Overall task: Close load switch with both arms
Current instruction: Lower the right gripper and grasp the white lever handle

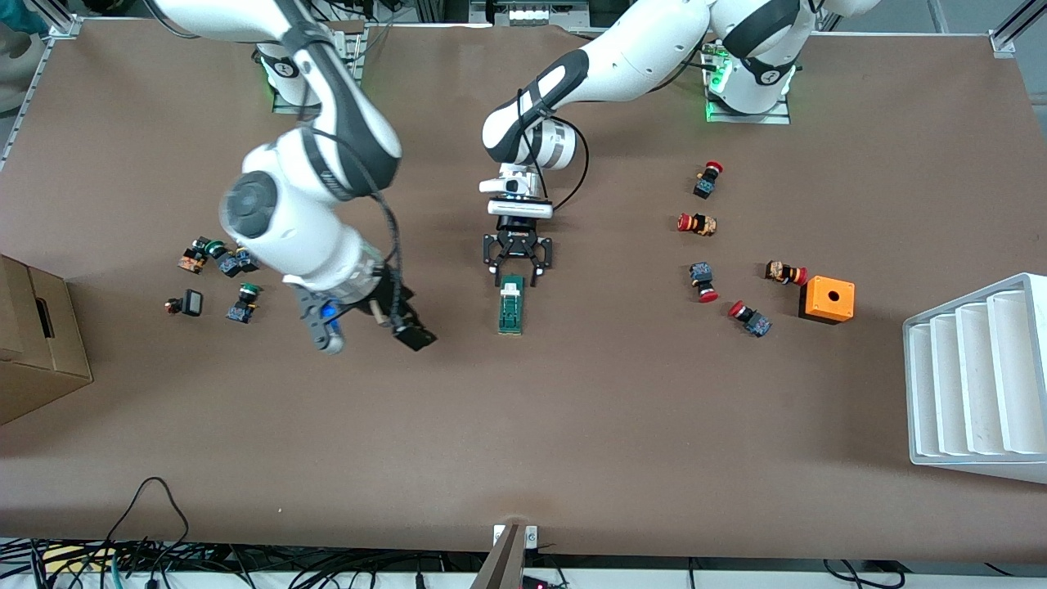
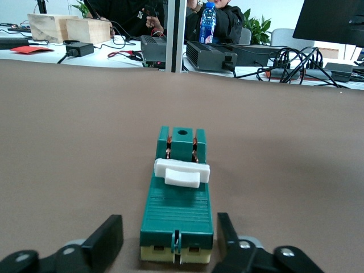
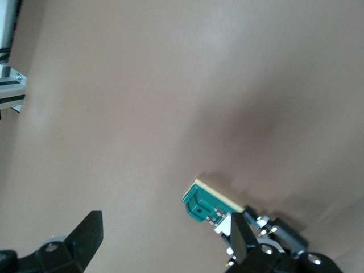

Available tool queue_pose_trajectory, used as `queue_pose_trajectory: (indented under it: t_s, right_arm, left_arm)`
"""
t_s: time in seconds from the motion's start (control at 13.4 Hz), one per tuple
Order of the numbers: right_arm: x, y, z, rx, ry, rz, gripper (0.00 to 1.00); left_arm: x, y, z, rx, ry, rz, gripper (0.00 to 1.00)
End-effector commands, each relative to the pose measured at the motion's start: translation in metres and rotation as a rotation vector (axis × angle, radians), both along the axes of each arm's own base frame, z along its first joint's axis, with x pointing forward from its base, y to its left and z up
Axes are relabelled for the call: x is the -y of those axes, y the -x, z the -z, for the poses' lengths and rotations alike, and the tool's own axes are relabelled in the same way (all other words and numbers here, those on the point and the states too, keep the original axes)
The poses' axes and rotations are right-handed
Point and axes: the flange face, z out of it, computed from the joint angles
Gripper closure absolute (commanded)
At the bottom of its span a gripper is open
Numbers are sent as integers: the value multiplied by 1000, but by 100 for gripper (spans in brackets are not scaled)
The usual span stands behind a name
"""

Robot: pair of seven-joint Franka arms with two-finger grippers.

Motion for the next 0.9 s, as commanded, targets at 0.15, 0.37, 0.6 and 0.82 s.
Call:
queue_pose_trajectory:
  t_s: [0.15, 0.37, 0.6, 0.82]
  right_arm:
    - [-76, 52, 55, -17, 46, 72, 9]
    - [-99, 74, 93, 8, 85, 85, 21]
    - [-102, 86, 106, -1, 94, 81, 38]
    - [-106, 89, 112, -9, 94, 99, 47]
  left_arm:
    - [5, 0, 7, 8, -5, 15, 42]
    - [5, 0, 7, 5, -5, 10, 55]
    - [4, -1, 7, 5, -3, 8, 63]
    - [4, -1, 7, 4, -2, 6, 66]
